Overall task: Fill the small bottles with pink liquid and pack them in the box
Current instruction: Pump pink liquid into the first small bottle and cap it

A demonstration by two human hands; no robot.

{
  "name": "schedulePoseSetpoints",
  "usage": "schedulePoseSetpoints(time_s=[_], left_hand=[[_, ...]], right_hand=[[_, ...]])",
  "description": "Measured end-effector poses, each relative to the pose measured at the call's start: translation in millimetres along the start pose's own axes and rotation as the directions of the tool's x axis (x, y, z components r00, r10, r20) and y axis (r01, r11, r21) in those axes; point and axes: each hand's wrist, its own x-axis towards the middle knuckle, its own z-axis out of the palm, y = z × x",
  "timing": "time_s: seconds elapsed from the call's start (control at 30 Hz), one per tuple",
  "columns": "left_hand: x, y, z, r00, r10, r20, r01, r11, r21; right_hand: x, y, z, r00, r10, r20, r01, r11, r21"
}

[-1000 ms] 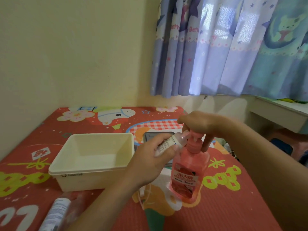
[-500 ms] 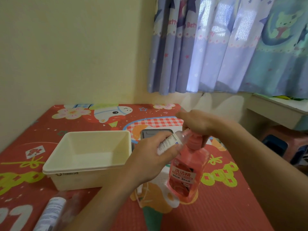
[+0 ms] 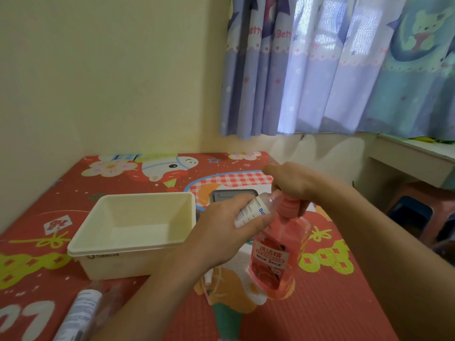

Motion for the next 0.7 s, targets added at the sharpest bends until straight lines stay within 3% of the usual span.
schedulePoseSetpoints(time_s=[0.17, 0.4, 0.6, 0.7], left_hand=[[6.9, 8.5, -1.1, 0.996, 0.065, -0.059, -0.064, 0.998, 0.017], [6.0, 0.2, 0.9, 0.994, 0.059, -0.088, -0.061, 0.998, -0.01], [8.7, 3.3, 3.9, 0.991, 0.08, -0.109, -0.078, 0.997, 0.021], [8.6, 0.5, 3.6, 0.989, 0.095, -0.109, -0.092, 0.995, 0.03]], right_hand=[[-2.9, -2.2, -17.0, 0.99, 0.072, 0.123, -0.076, 0.997, 0.027], [3.7, 1.0, 0.6, 0.998, -0.046, -0.031, 0.045, 0.999, -0.019], [-0.4, -2.3, -14.6, 0.996, 0.045, 0.083, -0.044, 0.999, -0.013], [0.9, -2.4, -8.9, 1.0, 0.012, 0.009, -0.012, 1.0, 0.01]])
